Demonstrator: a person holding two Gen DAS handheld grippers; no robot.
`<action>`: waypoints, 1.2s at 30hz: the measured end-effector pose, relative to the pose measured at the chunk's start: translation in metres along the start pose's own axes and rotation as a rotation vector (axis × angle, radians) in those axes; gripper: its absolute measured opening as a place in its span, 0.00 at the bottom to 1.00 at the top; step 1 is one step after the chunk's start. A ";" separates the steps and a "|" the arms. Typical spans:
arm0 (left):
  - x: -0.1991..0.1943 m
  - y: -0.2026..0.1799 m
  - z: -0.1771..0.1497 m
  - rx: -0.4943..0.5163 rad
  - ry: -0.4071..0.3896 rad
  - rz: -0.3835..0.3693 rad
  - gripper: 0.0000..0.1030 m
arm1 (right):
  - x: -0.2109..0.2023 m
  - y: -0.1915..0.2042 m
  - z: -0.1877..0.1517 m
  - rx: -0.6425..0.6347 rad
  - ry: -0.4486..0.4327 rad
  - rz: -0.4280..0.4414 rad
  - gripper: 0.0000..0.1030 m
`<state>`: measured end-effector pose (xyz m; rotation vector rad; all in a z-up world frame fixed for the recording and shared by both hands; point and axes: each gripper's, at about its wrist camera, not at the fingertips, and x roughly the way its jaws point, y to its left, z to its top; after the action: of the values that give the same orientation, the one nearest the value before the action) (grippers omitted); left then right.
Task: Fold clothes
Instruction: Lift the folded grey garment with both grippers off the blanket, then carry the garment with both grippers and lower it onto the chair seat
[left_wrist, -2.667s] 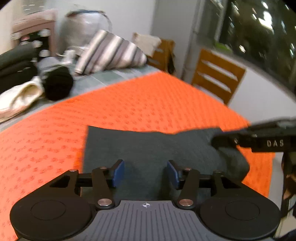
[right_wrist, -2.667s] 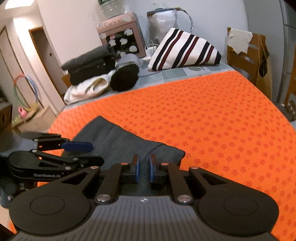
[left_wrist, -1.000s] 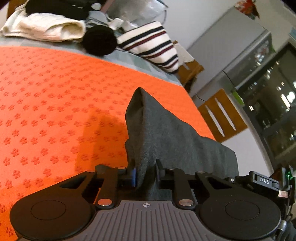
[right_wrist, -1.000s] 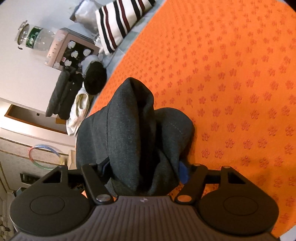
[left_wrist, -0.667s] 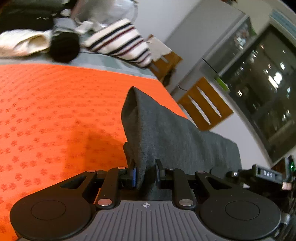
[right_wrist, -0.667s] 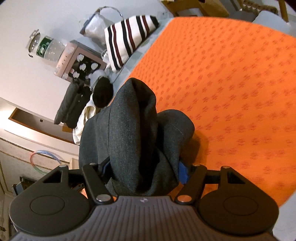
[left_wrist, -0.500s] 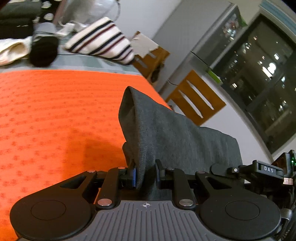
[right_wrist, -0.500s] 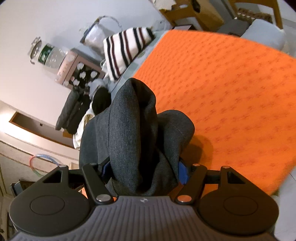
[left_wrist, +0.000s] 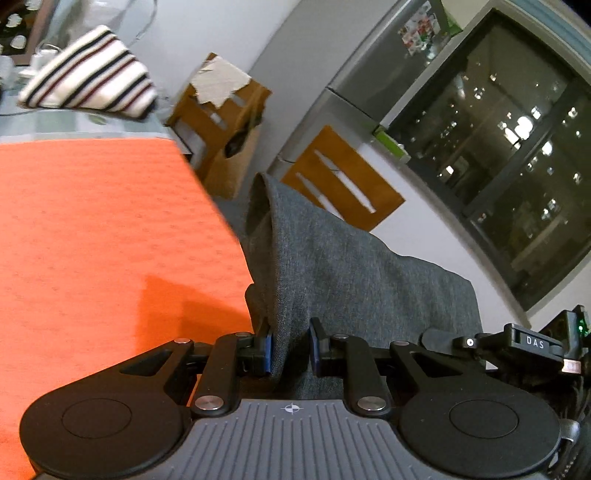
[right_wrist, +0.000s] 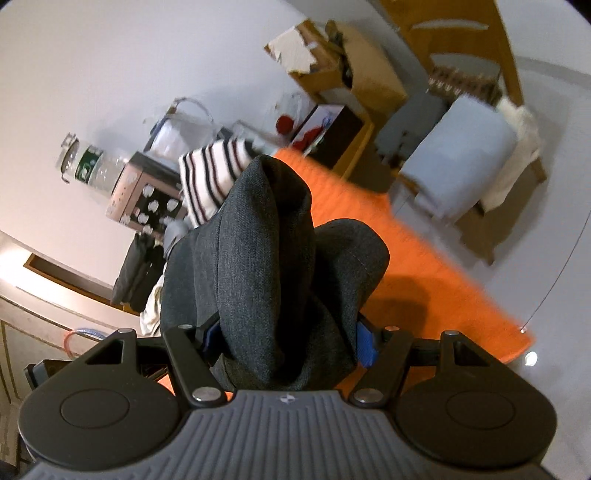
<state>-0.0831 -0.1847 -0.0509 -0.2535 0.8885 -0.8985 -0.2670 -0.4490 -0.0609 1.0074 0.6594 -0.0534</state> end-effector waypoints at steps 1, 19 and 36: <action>0.011 -0.013 -0.001 0.002 -0.002 -0.003 0.21 | -0.010 -0.010 0.011 -0.003 -0.004 -0.003 0.72; 0.206 -0.114 0.050 0.075 0.036 0.032 0.21 | -0.042 -0.167 0.198 0.020 -0.018 -0.010 0.72; 0.393 -0.054 0.158 -0.140 -0.117 0.208 0.21 | 0.151 -0.208 0.459 -0.201 0.194 0.051 0.72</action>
<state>0.1271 -0.5450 -0.1439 -0.3248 0.8524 -0.6237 0.0088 -0.8906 -0.1365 0.8405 0.7994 0.1550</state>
